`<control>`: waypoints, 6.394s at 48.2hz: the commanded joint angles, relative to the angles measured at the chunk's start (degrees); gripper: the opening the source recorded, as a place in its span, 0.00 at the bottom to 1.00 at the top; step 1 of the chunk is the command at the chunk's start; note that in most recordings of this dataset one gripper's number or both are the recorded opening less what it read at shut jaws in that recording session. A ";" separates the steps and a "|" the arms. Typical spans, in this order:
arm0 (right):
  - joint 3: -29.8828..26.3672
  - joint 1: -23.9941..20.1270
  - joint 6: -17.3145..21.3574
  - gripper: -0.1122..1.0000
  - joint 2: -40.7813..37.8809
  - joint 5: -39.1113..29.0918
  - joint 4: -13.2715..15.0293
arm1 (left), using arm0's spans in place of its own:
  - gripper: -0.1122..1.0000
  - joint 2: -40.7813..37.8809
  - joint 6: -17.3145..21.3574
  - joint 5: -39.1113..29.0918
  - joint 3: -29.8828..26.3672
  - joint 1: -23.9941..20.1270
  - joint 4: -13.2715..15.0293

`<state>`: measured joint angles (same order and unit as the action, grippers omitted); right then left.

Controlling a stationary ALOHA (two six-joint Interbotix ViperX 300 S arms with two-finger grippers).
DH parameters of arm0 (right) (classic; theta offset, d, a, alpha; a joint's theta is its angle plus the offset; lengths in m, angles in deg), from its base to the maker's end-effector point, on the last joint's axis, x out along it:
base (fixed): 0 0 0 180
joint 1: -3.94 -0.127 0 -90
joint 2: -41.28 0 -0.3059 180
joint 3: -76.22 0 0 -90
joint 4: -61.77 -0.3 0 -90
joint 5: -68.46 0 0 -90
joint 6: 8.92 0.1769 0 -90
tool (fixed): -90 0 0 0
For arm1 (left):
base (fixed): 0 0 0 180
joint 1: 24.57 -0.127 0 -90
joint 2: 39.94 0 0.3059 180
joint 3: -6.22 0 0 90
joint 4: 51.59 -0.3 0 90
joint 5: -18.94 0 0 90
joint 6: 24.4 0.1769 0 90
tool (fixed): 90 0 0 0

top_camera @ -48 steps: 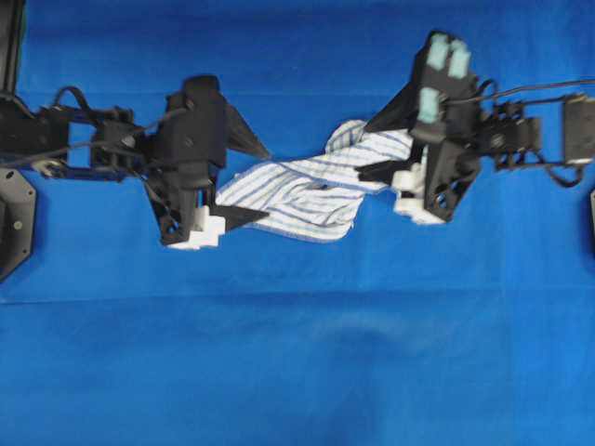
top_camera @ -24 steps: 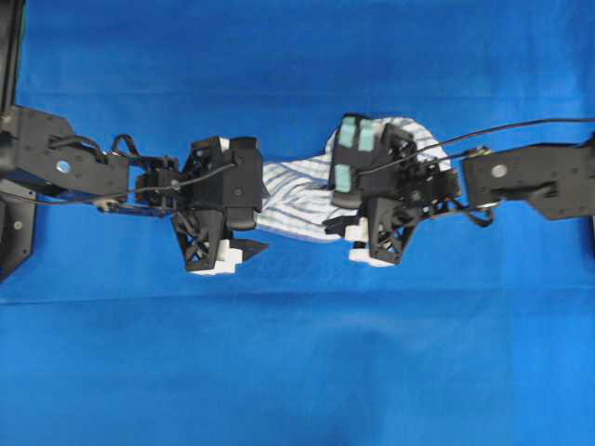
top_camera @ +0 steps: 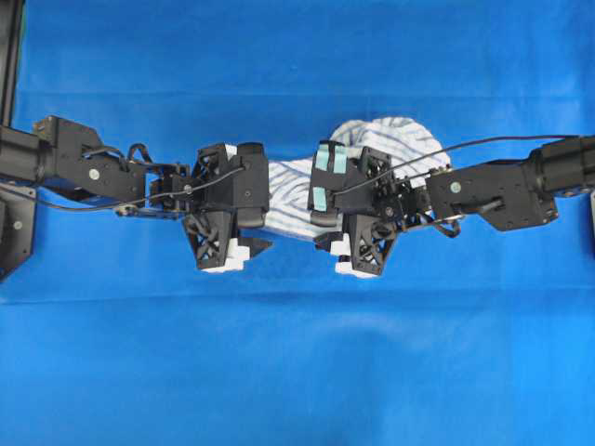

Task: Lift the towel with both arms.

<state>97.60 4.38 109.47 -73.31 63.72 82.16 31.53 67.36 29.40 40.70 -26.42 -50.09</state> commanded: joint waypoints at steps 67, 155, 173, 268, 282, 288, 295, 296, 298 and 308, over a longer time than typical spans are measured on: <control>-5.36 0.35 -2.02 0.18 29.09 -17.23 2.29 | 0.12 27.07 -0.26 -23.12 -11.78 -1.49 0.09; -27.86 0.35 -14.24 0.67 36.30 -37.71 2.81 | 0.92 30.23 4.57 -41.31 -37.44 -0.44 -0.53; -14.15 -0.53 -8.70 0.67 36.30 -31.99 2.37 | 0.91 27.51 4.04 -27.69 -23.99 0.26 -0.44; 11.25 -1.41 8.35 0.16 9.40 -3.60 1.58 | 0.11 -5.10 1.93 -2.55 -10.28 -2.55 -0.09; 9.49 -1.41 7.82 0.16 19.78 -8.26 1.67 | 0.11 5.54 1.93 -9.49 -10.46 -2.64 -0.09; 7.03 -1.41 7.38 0.16 24.87 -14.06 1.85 | 0.11 11.34 1.93 -13.62 -10.90 -2.64 -0.09; 2.72 -1.41 6.24 0.16 29.88 -22.15 2.46 | 0.11 17.67 1.93 -18.63 -12.22 -2.64 -0.09; 2.11 -1.41 6.06 0.16 30.41 -23.12 2.55 | 0.11 18.54 1.93 -19.34 -12.57 -2.64 -0.09; 0.88 -1.41 5.63 0.16 31.46 -25.05 2.81 | 0.11 20.30 1.93 -21.09 -13.18 -2.64 -0.09; -6.24 -1.41 1.14 0.16 35.51 -33.13 2.99 | 0.11 27.51 2.02 -29.71 -17.75 -2.64 -0.09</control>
<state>94.79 3.06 111.84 -39.74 32.51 84.89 56.32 69.29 1.72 25.67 -28.97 -50.18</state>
